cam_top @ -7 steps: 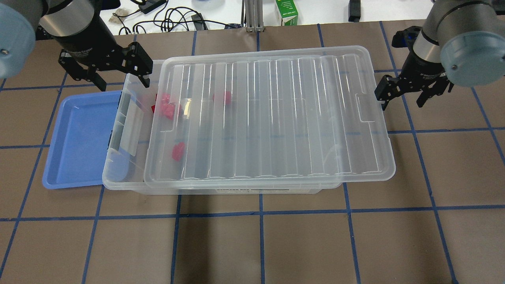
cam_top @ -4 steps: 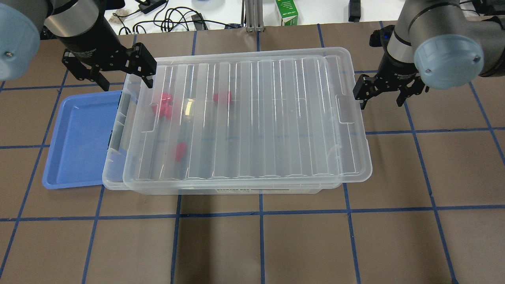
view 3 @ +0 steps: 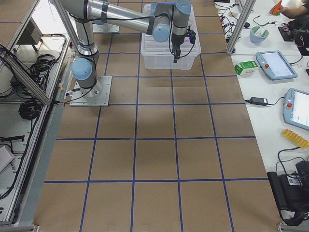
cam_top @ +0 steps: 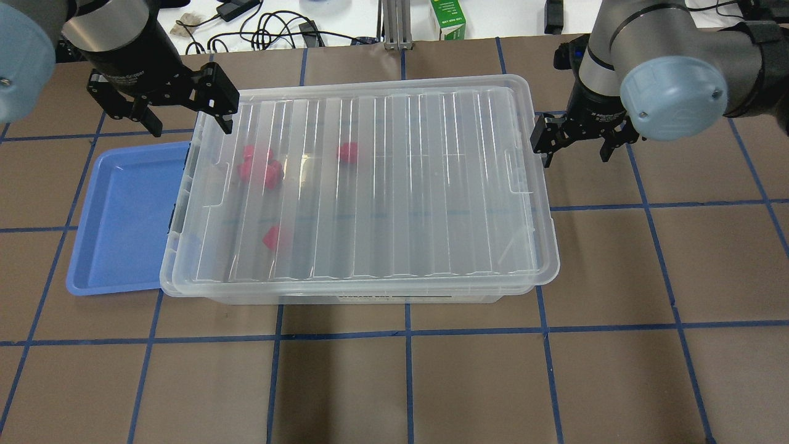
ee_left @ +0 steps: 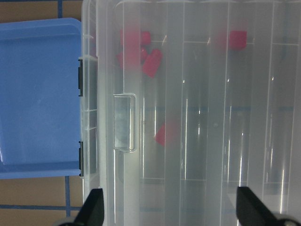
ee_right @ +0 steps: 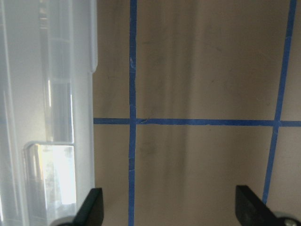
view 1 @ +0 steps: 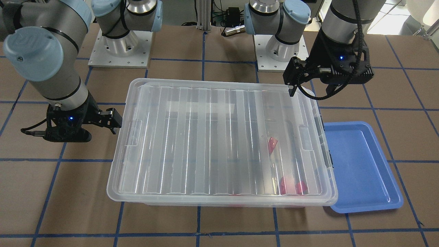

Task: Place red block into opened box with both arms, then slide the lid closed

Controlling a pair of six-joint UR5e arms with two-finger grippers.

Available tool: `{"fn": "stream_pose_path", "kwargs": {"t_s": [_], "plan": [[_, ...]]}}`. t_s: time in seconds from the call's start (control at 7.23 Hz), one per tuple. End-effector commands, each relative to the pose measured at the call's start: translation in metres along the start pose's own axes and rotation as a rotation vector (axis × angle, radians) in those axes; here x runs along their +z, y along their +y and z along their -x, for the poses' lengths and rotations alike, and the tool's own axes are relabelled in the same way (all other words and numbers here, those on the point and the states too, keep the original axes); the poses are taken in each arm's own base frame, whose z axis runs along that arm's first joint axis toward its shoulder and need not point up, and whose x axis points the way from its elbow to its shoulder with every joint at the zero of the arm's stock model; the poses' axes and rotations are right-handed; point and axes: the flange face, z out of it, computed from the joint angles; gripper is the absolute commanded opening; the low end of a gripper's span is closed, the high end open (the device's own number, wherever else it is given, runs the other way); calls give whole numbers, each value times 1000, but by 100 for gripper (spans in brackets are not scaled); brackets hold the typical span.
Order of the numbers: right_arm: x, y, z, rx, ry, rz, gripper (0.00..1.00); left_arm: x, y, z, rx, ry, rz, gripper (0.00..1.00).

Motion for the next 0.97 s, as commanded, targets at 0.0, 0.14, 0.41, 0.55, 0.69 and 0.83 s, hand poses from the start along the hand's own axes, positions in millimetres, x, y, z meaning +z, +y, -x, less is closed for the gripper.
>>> {"fn": "stream_pose_path", "kwargs": {"t_s": [0.0,0.14,0.41,0.55,0.69,0.83], "plan": [[-81,16,11,-8,-22,-46,100,-1,-2,3,-6,10,-6,100],[-118,32,28,-27,-60,-46,100,-3,-2,2,-12,46,-11,100],[-140,45,49,21,-98,-41,100,-5,-1,2,-12,49,-14,100],[-135,49,55,6,-88,-32,100,-4,-1,2,-12,49,-13,100],[-134,49,55,2,-86,-30,100,-4,-1,2,-12,46,-13,100],[-134,49,55,4,-88,-30,100,-4,-1,3,-12,43,-13,100]]}}
